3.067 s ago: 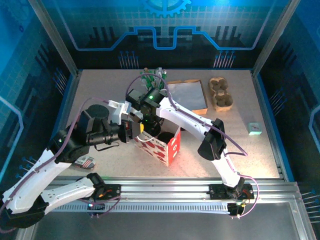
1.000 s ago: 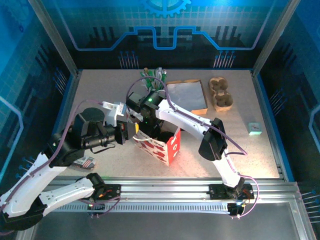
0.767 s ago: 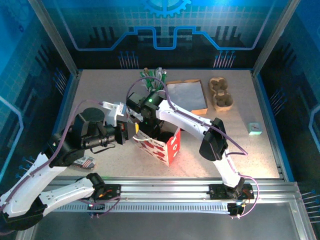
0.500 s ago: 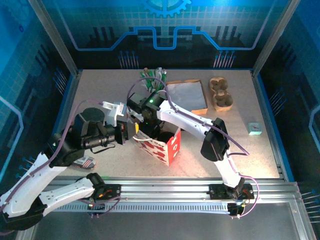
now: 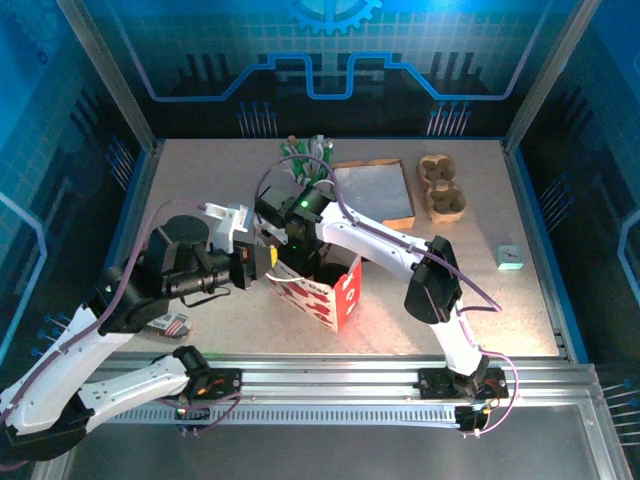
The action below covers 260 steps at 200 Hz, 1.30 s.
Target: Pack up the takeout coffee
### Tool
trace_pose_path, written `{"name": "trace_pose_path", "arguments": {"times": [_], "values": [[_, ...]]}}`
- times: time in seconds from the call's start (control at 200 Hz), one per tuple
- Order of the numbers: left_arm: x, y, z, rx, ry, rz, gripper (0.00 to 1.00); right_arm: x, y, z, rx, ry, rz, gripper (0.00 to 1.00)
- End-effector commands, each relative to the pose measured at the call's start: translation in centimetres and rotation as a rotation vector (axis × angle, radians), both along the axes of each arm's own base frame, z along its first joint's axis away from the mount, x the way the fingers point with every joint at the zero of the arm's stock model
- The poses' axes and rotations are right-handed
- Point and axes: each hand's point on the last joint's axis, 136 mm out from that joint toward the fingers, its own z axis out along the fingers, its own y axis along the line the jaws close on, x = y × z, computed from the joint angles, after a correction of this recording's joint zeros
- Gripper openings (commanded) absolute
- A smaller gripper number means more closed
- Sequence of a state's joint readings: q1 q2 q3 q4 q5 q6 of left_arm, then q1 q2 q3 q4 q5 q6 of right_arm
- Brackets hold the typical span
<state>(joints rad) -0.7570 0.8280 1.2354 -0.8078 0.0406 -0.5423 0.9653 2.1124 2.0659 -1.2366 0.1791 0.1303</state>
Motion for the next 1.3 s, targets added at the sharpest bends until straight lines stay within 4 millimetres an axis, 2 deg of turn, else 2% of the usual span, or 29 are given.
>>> {"name": "trace_pose_path", "arguments": {"times": [0.0, 0.455, 1.296], "values": [[-0.4, 0.0, 2.5, -0.04, -0.08, -0.023, 0.0, -1.2, -3.0, -4.3, -0.166, 0.104, -0.028, 0.49], [-0.4, 0.0, 2.5, -0.039, -0.082, -0.025, 0.0, -1.0, -2.9, -4.3, -0.152, 0.096, -0.03, 0.49], [-0.6, 0.2, 2.6, -0.041, -0.091, -0.027, 0.0, -1.4, -3.0, -5.5, -0.156, 0.119, -0.03, 0.51]]}}
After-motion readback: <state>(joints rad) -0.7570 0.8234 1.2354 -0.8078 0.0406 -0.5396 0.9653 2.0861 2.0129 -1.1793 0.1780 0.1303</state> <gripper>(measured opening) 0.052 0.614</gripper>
